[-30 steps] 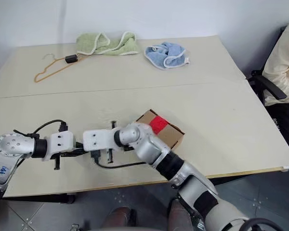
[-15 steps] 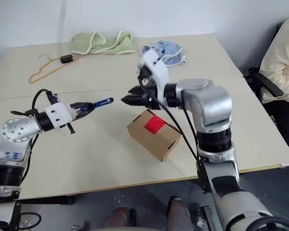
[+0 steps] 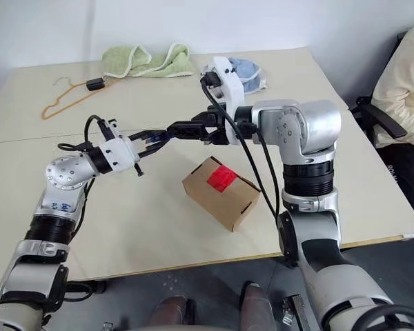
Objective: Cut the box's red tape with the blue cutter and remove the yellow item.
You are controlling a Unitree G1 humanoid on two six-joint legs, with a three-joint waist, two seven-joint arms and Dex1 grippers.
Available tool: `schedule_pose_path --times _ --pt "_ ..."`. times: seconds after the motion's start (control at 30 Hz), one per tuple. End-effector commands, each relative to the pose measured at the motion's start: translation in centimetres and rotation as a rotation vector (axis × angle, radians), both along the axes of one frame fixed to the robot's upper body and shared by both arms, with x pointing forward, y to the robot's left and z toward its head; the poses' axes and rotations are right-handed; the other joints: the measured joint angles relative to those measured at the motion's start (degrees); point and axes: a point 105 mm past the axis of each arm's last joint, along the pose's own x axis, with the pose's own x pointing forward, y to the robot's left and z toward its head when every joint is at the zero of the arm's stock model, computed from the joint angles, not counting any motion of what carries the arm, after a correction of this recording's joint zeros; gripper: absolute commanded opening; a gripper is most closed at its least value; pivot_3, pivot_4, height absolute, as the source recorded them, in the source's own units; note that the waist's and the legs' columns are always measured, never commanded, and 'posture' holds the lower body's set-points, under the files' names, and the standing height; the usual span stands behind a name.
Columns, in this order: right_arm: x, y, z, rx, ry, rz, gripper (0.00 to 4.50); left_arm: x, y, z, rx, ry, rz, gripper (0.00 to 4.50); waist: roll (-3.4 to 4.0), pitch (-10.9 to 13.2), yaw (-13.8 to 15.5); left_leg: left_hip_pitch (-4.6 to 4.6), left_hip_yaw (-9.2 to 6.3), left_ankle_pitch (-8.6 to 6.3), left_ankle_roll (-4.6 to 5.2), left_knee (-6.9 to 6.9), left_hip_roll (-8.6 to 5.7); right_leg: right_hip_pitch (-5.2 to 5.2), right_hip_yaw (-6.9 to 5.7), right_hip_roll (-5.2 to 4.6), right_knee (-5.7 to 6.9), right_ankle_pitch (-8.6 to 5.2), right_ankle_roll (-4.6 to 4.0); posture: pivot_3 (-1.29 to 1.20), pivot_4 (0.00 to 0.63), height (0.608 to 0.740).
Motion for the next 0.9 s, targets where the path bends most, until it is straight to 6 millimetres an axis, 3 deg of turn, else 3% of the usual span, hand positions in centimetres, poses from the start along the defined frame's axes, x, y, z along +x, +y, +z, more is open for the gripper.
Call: schedule_pose_path --times 0.03,0.3,0.4,0.73,0.77,0.9 --pt "-0.33 0.71 1.00 0.006 -0.049 0.037 4.47 -0.35 -0.47 1.04 0.007 -0.056 -0.024 0.41 0.00 0.00 -0.11 0.00 0.00 0.00 0.00 0.00 0.00 0.00 0.00 0.00 0.00 0.00 0.00 0.00 0.150 0.740" --pt "0.29 0.62 0.65 -0.024 -0.057 0.034 4.47 -0.61 -0.61 0.76 0.019 -0.058 -0.037 0.41 0.00 0.00 0.05 -0.02 -0.01 0.00 0.00 0.03 0.00 0.00 0.00 0.00 -0.01 0.01 0.01 0.00 0.150 0.740" --pt "0.09 0.60 0.53 -0.035 -0.057 0.055 3.91 -0.67 -0.55 0.72 0.017 -0.056 -0.035 0.41 0.00 0.00 0.06 -0.04 -0.01 0.00 0.00 0.03 0.00 0.00 0.00 0.00 -0.02 0.01 0.01 0.00 0.150 0.740" --pt "0.26 0.08 0.69 -0.034 -0.070 0.048 0.36 -0.76 0.10 0.50 0.022 -0.047 -0.016 0.41 0.00 0.00 0.06 -0.04 -0.01 0.00 0.00 0.04 0.00 -0.01 0.00 0.00 -0.03 0.01 0.02 0.00 0.150 0.740" --pt "0.25 0.06 0.73 -0.033 -0.071 0.049 0.15 -0.75 0.12 0.46 0.022 -0.044 -0.014 0.41 0.00 0.00 0.08 -0.04 -0.01 0.00 0.00 0.04 0.00 -0.01 0.00 0.00 -0.02 0.01 0.02 0.00 0.150 0.740" --pt "0.08 -0.04 0.88 -0.034 -0.079 0.058 0.16 -0.44 0.29 0.26 0.009 -0.015 0.006 0.41 0.00 0.00 0.14 -0.05 -0.01 0.00 0.00 0.05 0.00 -0.01 0.00 0.00 -0.03 0.01 0.02 0.00 0.150 0.740"
